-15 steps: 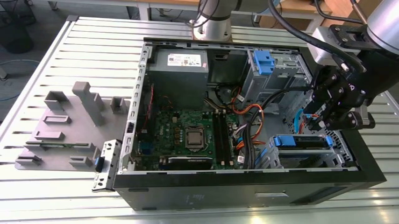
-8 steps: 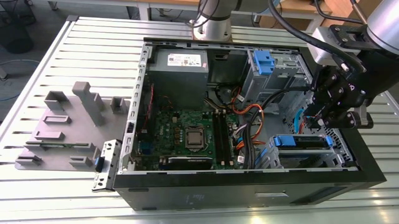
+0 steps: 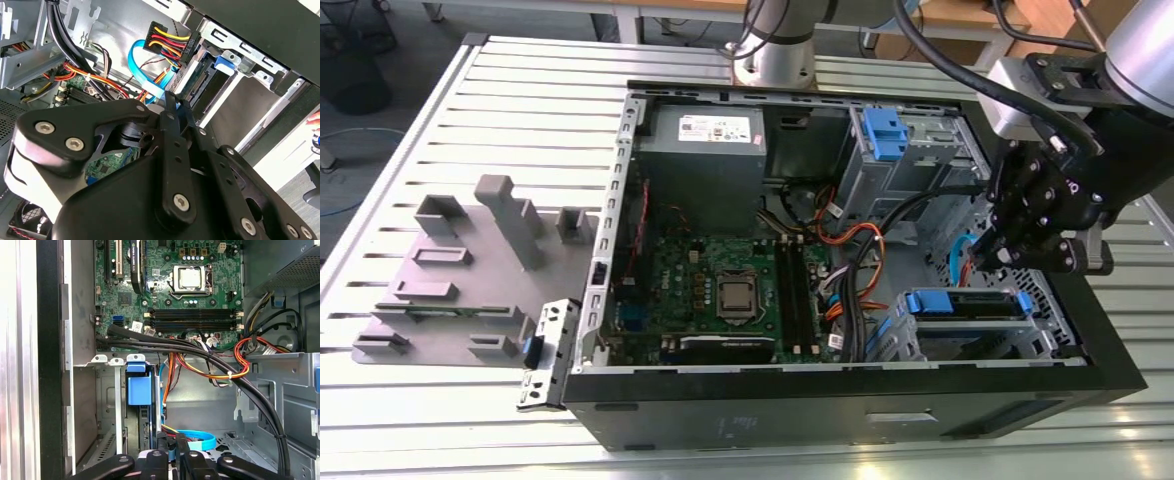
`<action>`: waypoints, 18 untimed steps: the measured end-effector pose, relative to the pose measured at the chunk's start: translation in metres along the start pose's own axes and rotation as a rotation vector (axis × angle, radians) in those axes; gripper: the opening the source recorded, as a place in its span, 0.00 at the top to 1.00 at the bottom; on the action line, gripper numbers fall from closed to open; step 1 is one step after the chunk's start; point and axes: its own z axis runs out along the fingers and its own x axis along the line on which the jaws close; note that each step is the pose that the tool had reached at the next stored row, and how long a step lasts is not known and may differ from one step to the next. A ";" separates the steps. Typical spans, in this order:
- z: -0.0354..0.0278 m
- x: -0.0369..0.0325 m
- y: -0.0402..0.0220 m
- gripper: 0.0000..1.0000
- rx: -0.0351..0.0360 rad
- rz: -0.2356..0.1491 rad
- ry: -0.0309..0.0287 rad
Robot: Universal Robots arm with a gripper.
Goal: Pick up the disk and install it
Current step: 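Insert the first disk wire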
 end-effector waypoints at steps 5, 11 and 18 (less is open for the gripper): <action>0.0001 0.0000 0.0000 0.82 0.0000 0.000 0.0000; 0.0003 0.0000 0.0000 0.84 0.0000 0.000 0.0001; 0.0009 0.0043 -0.0002 0.84 0.0000 0.000 -0.0002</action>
